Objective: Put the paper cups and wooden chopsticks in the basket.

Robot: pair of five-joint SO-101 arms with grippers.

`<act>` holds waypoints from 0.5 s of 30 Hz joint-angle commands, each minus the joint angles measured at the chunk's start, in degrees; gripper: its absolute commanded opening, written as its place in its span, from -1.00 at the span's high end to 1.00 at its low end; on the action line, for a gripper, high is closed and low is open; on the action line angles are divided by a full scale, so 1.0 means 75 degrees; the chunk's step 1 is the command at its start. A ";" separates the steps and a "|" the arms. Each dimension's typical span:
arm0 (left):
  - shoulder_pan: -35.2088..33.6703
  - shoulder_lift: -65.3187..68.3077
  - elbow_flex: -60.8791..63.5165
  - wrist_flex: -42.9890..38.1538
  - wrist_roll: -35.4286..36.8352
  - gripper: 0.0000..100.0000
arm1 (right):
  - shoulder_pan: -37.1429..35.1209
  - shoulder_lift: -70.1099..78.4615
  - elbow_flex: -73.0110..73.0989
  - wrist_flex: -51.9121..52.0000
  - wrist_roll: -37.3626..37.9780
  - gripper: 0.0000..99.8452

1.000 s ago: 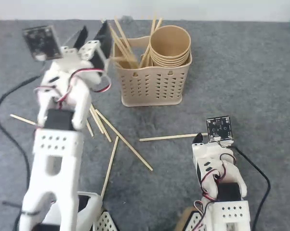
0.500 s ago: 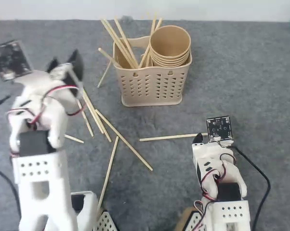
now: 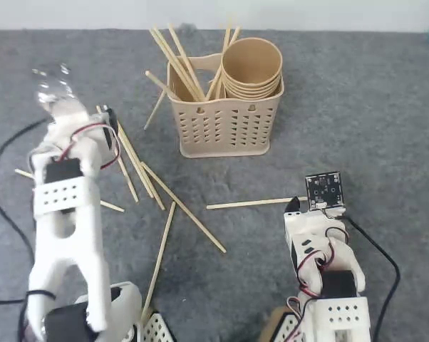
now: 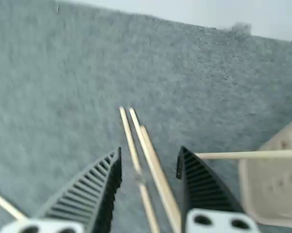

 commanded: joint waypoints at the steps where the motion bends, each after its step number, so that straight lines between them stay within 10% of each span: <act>1: 0.0164 -0.0070 0.1248 -0.2192 -0.1078 0.65 | 0.0041 -0.0088 0.0164 -0.0170 0.0082 0.70; 6: 0.0586 -0.0621 0.2901 -0.4114 -0.1078 0.65 | 0.0041 -0.0088 0.0164 -0.0193 0.0082 0.70; 15: 0.1641 -0.2251 0.4190 -0.4337 -0.1289 0.65 | 0.0041 -0.0088 0.0164 -0.0205 0.0094 0.70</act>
